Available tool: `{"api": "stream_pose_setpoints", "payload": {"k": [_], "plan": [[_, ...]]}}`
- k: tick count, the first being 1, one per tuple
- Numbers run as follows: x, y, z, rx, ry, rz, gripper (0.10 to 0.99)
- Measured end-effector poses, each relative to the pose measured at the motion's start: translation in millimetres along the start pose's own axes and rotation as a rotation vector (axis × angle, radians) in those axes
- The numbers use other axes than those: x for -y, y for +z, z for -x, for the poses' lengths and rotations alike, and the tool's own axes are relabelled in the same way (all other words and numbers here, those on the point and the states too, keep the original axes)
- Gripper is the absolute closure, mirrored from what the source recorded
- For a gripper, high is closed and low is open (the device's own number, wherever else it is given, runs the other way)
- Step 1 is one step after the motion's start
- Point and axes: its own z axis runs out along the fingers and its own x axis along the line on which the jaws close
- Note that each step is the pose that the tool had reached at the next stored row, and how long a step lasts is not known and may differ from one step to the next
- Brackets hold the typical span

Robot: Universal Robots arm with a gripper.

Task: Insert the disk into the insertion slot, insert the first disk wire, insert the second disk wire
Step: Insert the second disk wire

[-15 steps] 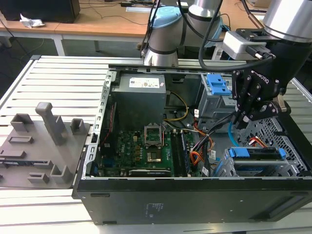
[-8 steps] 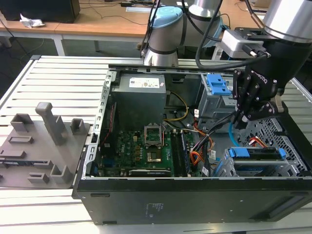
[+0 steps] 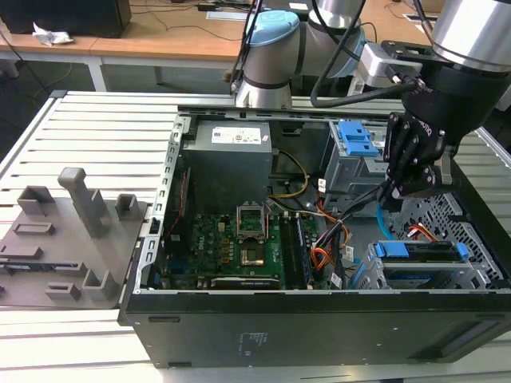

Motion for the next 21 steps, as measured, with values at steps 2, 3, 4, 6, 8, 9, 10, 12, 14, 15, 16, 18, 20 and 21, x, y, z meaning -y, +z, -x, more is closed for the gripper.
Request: {"api": "stream_pose_setpoints", "payload": {"k": [2,3,4,6,8,9,10,12,14,15,16,18,20,21], "plan": [[0.0,0.0,0.0,0.0,0.0,0.0,0.925],[0.0,0.0,0.0,0.0,0.0,0.0,0.925],[0.0,0.0,0.0,0.0,0.0,0.0,0.925],[0.0,0.0,-0.5,-0.0001,0.0,0.0,0.925],[0.2,0.2,-1.6,0.0,0.0,0.0,0.925],[0.3,0.2,-2.7,-0.0001,0.0,0.0,0.925],[0.6,0.5,-5.9,0.0,0.0,0.0,0.925],[1.1,1.1,-11.8,0.0001,0.0,0.0,0.925],[1.5,1.5,-15.6,0.0,0.0,0.0,0.925],[1.8,2.1,-19.3,0.0002,0.0,0.0,0.925],[2.0,2.5,-21.2,0.0,0.0,0.0,0.925],[2.5,4.2,-25.7,0.0003,0.001,0.0,0.925],[5.6,6.1,-30.0,0.0015,0.001,0.001,0.925],[7.5,6.6,-30.8,0.0017,0.001,0.002,0.925]]}}
